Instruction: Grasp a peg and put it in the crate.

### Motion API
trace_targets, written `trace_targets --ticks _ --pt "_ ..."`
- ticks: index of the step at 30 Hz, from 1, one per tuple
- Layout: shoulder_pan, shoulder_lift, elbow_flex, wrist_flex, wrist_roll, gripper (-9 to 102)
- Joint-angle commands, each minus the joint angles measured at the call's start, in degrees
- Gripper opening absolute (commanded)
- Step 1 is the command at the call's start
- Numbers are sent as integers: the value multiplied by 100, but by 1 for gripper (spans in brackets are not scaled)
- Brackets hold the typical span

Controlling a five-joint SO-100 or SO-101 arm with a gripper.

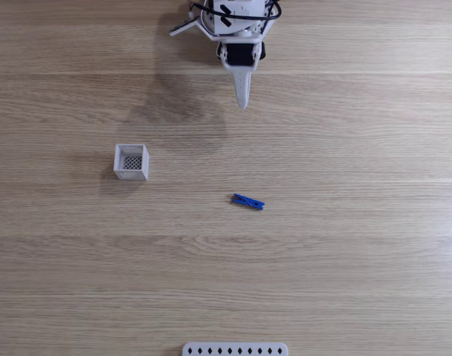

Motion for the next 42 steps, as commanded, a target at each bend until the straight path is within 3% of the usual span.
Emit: trace_targets --ticks 1,21,29,42 --pt "-35 79 -141 -53 -35 -1" --pt "18 -457 -299 -70 -53 -1" --pt "-44 -3560 -1811 -62 -79 0" --pt "53 -8367 -6126 141 9 -1"
